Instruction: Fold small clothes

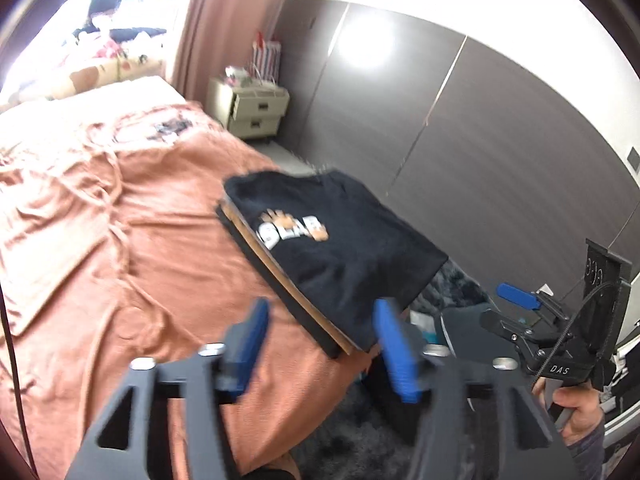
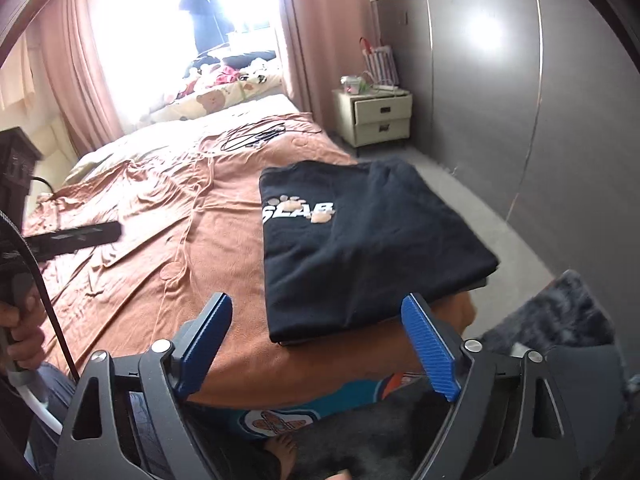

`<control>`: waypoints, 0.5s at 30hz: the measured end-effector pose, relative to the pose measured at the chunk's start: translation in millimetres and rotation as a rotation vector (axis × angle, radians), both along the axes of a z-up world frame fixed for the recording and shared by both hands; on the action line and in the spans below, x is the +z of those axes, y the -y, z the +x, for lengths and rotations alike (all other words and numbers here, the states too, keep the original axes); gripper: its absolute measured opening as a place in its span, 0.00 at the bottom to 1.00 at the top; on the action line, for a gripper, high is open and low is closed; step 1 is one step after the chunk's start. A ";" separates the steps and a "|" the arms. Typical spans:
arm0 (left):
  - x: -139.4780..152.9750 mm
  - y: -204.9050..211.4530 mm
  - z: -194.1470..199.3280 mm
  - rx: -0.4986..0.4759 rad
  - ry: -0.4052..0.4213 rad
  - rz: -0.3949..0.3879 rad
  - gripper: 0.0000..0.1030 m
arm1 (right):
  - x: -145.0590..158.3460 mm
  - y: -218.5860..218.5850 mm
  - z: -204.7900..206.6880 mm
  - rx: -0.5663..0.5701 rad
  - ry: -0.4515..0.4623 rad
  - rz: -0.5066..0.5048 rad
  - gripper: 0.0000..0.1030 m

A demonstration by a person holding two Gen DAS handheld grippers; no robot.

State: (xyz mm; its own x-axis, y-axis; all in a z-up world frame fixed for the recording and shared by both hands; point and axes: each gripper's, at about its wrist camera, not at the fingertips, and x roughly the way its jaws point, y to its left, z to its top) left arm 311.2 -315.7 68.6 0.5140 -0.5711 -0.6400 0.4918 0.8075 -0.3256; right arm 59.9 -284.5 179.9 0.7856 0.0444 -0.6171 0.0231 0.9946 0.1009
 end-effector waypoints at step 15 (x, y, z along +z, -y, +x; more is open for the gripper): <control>80.4 -105.8 -68.2 0.078 0.174 0.052 1.00 | 35.6 -52.4 -44.9 -0.060 0.049 0.017 1.00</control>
State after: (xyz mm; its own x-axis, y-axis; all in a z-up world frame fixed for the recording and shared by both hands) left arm 243.0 -209.9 149.1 0.6611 -0.4933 -0.5653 0.4719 0.8592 -0.1980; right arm 15.0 -232.1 215.5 0.8162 0.0067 -0.5777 0.0769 0.9898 0.1200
